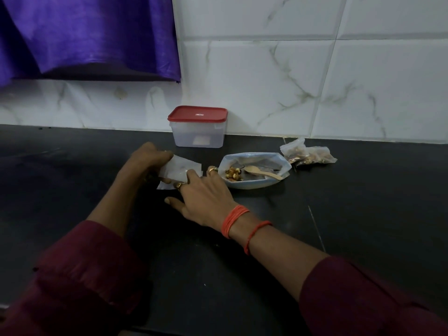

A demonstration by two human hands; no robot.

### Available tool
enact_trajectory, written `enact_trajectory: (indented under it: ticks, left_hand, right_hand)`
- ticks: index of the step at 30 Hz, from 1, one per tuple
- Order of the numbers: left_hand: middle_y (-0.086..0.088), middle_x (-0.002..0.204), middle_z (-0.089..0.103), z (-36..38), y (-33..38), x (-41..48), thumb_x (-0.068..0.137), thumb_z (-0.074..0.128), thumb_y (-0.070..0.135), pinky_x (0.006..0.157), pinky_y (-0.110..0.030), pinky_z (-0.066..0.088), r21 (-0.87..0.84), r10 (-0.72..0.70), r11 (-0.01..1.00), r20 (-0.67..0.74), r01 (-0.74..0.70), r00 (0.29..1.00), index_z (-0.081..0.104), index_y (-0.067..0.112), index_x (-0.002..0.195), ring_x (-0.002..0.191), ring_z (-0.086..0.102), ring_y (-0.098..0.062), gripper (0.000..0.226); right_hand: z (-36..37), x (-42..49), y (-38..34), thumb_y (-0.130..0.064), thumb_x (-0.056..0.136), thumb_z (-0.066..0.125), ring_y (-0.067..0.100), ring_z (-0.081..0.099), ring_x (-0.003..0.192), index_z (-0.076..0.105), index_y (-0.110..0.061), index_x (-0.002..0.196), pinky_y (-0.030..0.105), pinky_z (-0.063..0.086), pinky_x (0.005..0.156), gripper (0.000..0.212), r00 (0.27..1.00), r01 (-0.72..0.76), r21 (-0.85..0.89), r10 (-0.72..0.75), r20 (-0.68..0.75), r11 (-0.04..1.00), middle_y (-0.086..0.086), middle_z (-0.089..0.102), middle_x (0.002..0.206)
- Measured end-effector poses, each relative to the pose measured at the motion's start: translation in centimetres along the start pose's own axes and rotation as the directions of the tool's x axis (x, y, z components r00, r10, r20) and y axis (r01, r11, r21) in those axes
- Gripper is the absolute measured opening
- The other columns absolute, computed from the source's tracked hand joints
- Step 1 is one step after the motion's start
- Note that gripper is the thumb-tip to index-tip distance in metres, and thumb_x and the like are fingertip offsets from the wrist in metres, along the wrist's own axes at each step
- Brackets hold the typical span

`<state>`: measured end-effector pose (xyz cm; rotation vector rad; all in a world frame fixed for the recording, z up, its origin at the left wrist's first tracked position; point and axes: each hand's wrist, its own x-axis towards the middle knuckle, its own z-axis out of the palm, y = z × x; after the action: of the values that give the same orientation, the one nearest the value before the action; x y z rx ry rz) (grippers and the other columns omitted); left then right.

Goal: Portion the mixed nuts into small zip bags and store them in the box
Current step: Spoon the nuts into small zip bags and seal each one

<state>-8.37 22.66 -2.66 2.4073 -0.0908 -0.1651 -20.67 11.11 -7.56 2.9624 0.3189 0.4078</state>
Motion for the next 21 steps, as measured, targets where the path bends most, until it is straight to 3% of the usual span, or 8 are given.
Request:
enact_trajectory:
  ticks: [3, 7, 11, 15, 21]
  left_hand:
    - [-0.017, 0.089, 0.06, 0.0, -0.3, 0.1, 0.098, 0.056, 0.032, 0.068, -0.038, 0.053, -0.029, -0.007, 1.0, -0.003, 0.007, 1.0, 0.056, 0.005, 0.091, 0.077, 0.062, -0.029, 0.029]
    - [-0.017, 0.094, 0.063, -0.2, -0.4, 0.0, 0.097, 0.06, 0.031, 0.082, -0.048, 0.06, -0.148, 0.004, 0.989, -0.033, -0.009, 0.999, 0.058, 0.007, 0.091, 0.082, 0.069, -0.032, 0.025]
    - [-0.015, 0.095, 0.067, -0.3, -0.1, -0.3, 0.094, 0.062, 0.024, 0.071, -0.045, 0.061, -0.335, 0.113, 0.924, -0.221, -0.184, 0.969, 0.064, 0.007, 0.093, 0.074, 0.069, -0.03, 0.017]
    - [-0.013, 0.092, 0.067, -0.2, 0.8, -0.8, 0.095, 0.061, 0.017, 0.05, -0.03, 0.053, -0.453, 0.171, 0.851, -0.24, -0.267, 0.955, 0.064, 0.008, 0.099, 0.066, 0.064, -0.021, 0.011]
    - [-0.006, 0.093, 0.069, 0.4, 1.5, -1.0, 0.097, 0.061, 0.019, 0.055, -0.028, 0.059, -0.582, 0.168, 0.775, -0.188, -0.247, 0.968, 0.063, 0.012, 0.103, 0.075, 0.069, -0.02, 0.01]
  right_hand:
    - [0.4, -0.1, 0.0, -0.061, 0.102, 0.03, 0.032, 0.06, 0.101, 0.064, -0.016, 0.127, 0.049, 0.032, 0.103, 0.061, 1.0, -0.022, -0.003, 0.022, 0.0, 1.0, 0.013, 0.052, 0.128]
    - [0.8, -0.3, 0.5, -0.06, 0.103, 0.029, 0.033, 0.06, 0.104, 0.06, -0.019, 0.135, 0.05, 0.031, 0.106, 0.061, 0.999, -0.046, 0.043, 0.045, 0.013, 0.998, 0.014, 0.049, 0.131]
    - [0.8, -0.4, 0.8, -0.06, 0.103, 0.028, 0.033, 0.058, 0.114, 0.054, -0.019, 0.141, 0.051, 0.028, 0.11, 0.062, 0.999, -0.047, 0.077, 0.045, 0.027, 0.996, 0.017, 0.048, 0.138]
    - [0.7, -0.4, 1.0, -0.06, 0.103, 0.029, 0.034, 0.055, 0.12, 0.049, -0.021, 0.146, 0.05, 0.03, 0.11, 0.061, 0.999, -0.042, 0.081, 0.039, 0.03, 0.996, 0.018, 0.045, 0.143]
    - [0.1, -0.6, 1.5, -0.056, 0.102, 0.039, 0.03, 0.058, 0.112, 0.045, -0.025, 0.149, 0.047, 0.035, 0.103, 0.057, 0.997, -0.049, 0.151, 0.058, -0.055, 0.987, 0.011, 0.051, 0.132]
